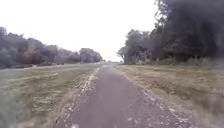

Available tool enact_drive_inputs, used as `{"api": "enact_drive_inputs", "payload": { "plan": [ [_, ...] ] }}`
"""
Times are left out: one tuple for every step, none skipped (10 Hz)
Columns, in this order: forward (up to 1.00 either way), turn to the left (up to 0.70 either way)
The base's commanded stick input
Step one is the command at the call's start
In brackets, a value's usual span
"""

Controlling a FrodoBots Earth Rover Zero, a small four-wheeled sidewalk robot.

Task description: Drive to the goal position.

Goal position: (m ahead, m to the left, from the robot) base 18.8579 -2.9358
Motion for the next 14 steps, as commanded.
{"api": "enact_drive_inputs", "payload": {
  "plan": [
    [0.60, 0.01],
    [0.60, 0.01],
    [0.60, 0.01],
    [0.60, 0.01],
    [0.60, 0.01],
    [0.60, 0.01],
    [0.60, 0.01],
    [0.60, 0.01],
    [0.60, -0.05],
    [0.60, -0.13],
    [0.60, -0.06],
    [0.60, 0.01],
    [0.60, 0.01],
    [0.60, 0.01]
  ]
}}
